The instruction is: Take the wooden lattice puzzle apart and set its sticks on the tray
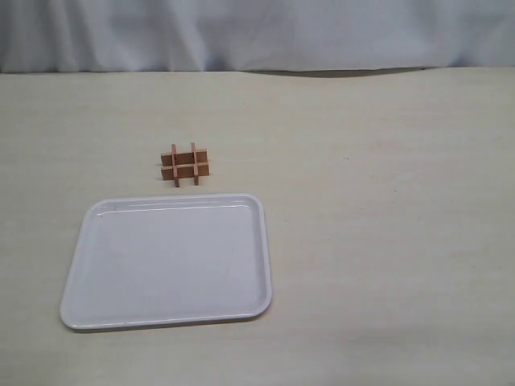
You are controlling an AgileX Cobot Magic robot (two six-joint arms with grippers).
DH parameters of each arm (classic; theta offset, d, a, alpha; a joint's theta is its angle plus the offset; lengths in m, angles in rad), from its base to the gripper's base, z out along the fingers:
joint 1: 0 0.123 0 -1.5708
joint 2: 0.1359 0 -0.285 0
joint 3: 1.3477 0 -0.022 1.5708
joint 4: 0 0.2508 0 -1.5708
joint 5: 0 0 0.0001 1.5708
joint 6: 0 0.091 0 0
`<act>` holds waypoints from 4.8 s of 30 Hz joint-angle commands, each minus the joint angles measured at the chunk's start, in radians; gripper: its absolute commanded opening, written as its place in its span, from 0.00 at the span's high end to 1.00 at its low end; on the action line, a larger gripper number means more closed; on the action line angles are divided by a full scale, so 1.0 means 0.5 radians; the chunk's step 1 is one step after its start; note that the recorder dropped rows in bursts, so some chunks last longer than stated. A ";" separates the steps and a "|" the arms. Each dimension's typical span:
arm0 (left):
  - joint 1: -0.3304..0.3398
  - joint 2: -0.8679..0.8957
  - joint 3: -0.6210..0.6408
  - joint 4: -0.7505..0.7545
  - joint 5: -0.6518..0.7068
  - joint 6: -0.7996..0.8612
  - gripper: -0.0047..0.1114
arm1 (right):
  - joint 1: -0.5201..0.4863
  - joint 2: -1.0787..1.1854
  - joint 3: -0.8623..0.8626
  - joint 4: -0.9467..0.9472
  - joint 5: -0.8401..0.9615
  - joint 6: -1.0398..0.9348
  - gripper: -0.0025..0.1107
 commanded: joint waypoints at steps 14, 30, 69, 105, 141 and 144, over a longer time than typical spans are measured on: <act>0.021 -0.005 0.006 -0.004 -0.018 0.011 0.96 | 1.115 1.955 -1.080 -1.693 1.359 0.977 0.93; 0.021 -0.005 0.006 -0.004 -0.018 0.011 0.96 | 1.166 2.618 -2.265 0.230 2.594 -1.101 0.93; 0.021 -0.005 0.006 -0.004 -0.018 0.011 0.96 | 1.231 2.946 -2.287 0.152 1.709 -0.552 0.72; 0.021 -0.005 0.006 -0.004 -0.018 0.011 0.96 | 1.391 2.572 -2.263 -0.199 1.847 -0.567 0.94; 0.021 -0.005 0.006 -0.004 -0.018 0.011 0.96 | 1.505 2.670 -2.032 1.447 1.880 -2.701 0.28; 0.021 -0.005 0.006 -0.004 -0.018 0.011 0.96 | 1.505 2.587 -2.032 1.245 1.678 -2.413 0.28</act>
